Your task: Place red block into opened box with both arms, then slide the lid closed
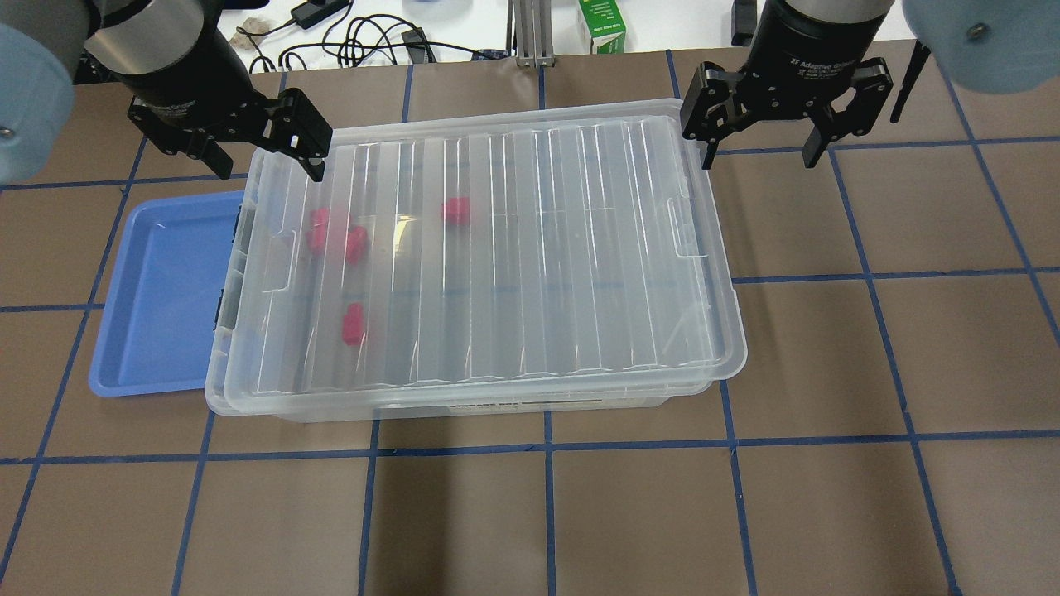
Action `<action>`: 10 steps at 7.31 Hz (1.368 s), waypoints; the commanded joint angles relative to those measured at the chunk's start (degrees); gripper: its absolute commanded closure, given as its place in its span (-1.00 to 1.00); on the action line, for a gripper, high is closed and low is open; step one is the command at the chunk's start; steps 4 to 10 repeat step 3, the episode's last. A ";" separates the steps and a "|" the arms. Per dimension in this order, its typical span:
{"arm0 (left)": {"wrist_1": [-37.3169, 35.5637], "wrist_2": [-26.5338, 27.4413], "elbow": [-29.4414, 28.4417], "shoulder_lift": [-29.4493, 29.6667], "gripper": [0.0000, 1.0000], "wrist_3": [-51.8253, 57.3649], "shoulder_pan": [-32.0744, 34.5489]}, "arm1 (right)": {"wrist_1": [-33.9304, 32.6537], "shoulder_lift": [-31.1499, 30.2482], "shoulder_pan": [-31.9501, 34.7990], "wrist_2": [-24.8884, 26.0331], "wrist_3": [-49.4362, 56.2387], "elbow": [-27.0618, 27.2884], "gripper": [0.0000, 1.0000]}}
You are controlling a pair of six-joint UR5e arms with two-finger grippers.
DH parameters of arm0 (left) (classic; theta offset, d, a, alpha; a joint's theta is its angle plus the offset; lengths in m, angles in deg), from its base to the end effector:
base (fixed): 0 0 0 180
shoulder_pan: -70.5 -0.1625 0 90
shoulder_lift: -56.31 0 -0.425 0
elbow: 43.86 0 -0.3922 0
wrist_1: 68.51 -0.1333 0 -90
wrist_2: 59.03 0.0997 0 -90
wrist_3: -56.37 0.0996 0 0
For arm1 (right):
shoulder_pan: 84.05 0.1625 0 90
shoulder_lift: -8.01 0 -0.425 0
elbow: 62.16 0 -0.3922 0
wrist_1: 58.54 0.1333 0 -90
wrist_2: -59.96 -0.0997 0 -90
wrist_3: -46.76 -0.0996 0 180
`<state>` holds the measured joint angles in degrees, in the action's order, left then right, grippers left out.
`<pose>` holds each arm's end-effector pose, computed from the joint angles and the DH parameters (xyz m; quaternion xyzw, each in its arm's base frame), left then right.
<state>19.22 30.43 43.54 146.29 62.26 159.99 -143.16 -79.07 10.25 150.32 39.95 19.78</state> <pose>-0.1298 -0.5006 0.5147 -0.0471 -0.9980 0.0429 0.0023 0.1707 -0.5002 0.5221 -0.0219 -0.9998 -0.0018 0.0033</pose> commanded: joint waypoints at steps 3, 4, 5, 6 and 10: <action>-0.10 0.18 0.13 -0.25 -1.00 0.00 0.17 | -0.02 -0.02 0.01 0.60 0.04 0.15 -1.00; -0.10 0.18 0.13 -0.25 -1.00 0.00 0.17 | -0.02 -0.02 0.01 0.60 0.04 0.15 -1.00; -0.10 0.18 0.13 -0.25 -1.00 0.00 0.17 | -0.02 -0.02 0.01 0.60 0.04 0.15 -1.00; -0.10 0.18 0.13 -0.25 -1.00 0.00 0.17 | -0.02 -0.02 0.01 0.60 0.04 0.15 -1.00; -0.10 0.18 0.13 -0.25 -1.00 0.00 0.17 | -0.02 -0.02 0.01 0.60 0.04 0.15 -1.00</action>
